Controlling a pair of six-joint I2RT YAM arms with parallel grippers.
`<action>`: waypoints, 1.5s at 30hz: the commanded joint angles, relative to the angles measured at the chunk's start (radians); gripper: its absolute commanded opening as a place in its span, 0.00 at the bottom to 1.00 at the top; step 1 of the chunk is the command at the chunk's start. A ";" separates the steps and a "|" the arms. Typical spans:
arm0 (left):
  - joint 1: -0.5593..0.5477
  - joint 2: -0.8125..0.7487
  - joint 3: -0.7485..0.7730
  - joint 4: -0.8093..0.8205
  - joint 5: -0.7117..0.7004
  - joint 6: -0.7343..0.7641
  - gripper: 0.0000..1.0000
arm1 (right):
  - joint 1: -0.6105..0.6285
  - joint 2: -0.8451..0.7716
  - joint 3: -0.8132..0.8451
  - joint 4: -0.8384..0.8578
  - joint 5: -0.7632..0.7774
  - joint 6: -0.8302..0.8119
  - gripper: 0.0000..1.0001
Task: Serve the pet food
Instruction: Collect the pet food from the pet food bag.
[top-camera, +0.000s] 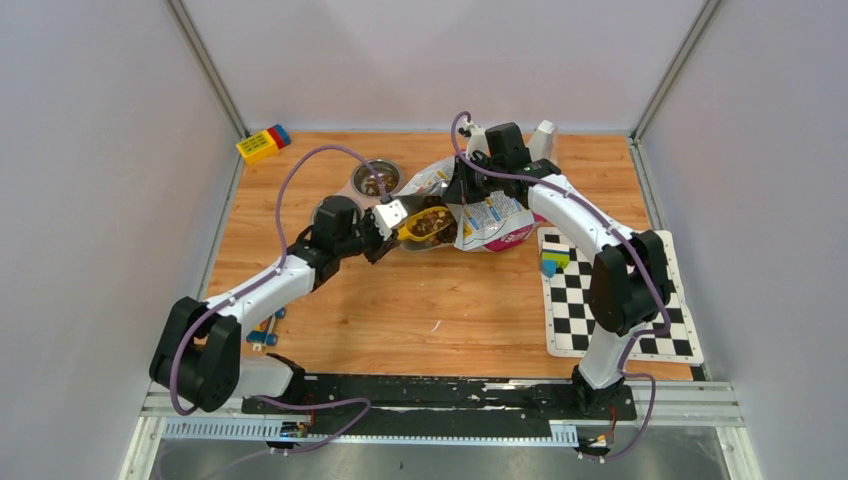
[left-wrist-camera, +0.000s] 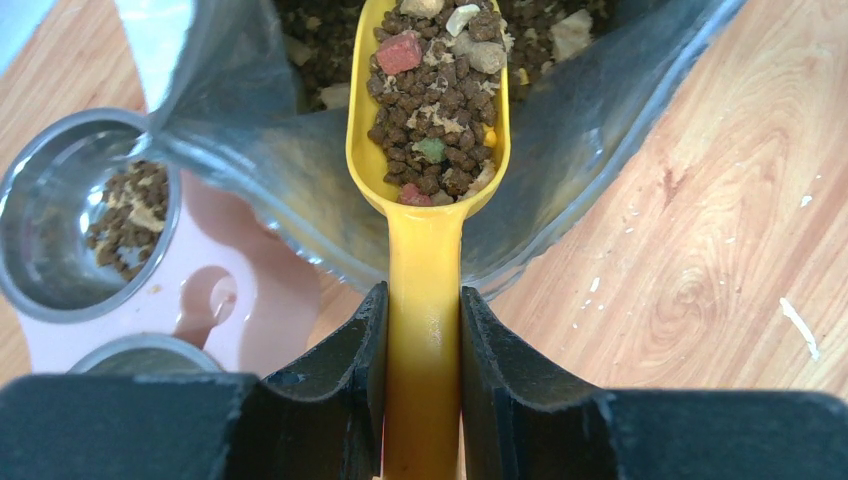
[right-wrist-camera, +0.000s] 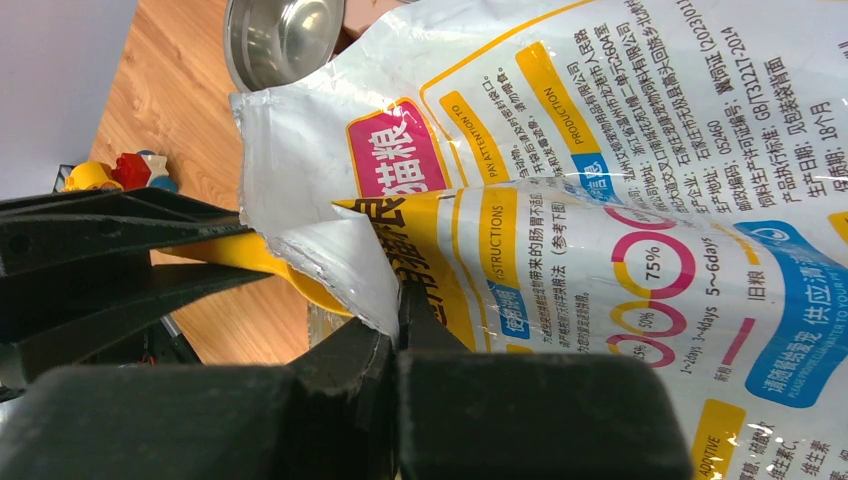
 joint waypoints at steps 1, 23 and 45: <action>0.043 -0.068 -0.001 0.042 0.013 -0.002 0.00 | -0.003 -0.032 0.037 -0.011 -0.025 -0.005 0.00; 0.157 -0.170 -0.020 -0.057 0.156 0.018 0.00 | -0.005 -0.037 0.039 -0.014 -0.016 -0.010 0.00; 0.152 0.044 0.011 0.134 0.248 -0.086 0.00 | -0.006 -0.060 0.035 -0.016 -0.022 -0.011 0.00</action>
